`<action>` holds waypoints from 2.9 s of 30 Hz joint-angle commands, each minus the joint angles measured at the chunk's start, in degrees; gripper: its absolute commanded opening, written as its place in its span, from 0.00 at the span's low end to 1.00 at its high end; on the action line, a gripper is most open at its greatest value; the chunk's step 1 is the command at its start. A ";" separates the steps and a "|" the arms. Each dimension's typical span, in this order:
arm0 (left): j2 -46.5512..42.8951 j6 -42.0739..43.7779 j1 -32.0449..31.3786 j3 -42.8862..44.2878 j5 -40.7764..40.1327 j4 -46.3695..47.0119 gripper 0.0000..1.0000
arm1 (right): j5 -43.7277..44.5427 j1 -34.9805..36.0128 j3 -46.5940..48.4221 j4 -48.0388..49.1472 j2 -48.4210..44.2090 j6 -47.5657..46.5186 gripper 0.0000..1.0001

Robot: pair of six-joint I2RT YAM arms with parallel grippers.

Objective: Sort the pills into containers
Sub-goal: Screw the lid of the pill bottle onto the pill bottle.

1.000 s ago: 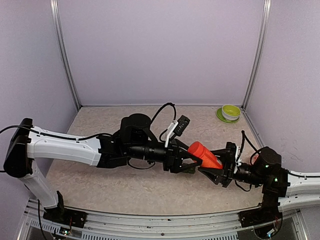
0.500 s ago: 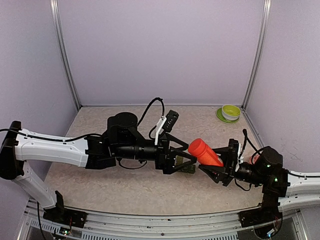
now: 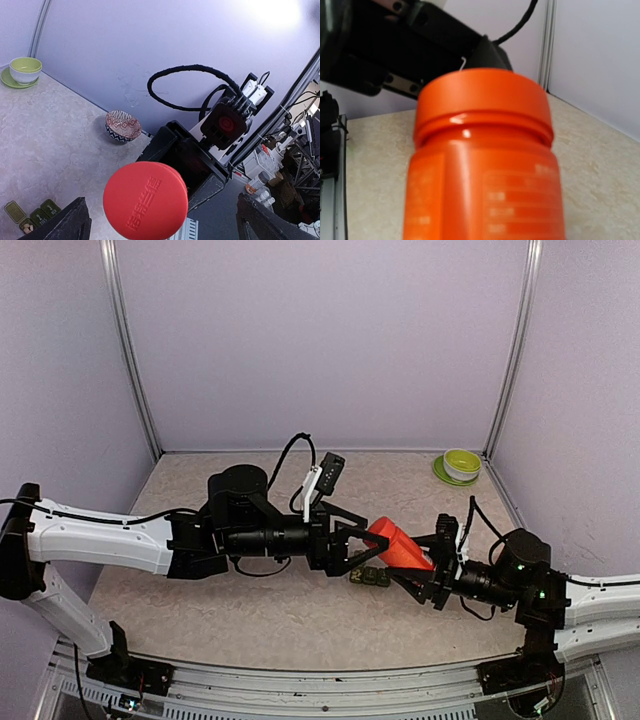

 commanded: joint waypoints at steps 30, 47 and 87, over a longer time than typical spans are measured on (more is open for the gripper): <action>0.95 -0.89 -0.22 1.05 0.46 2.19 0.99 | 1.09 1.81 5.29 4.19 9.28 0.83 0.16; 1.90 -1.05 -1.13 2.16 1.62 2.29 0.99 | -1.10 2.66 6.72 7.55 16.62 1.60 0.16; 0.57 -1.76 0.40 -0.41 3.28 3.69 0.99 | 7.72 3.20 6.18 1.30 10.13 -0.93 0.16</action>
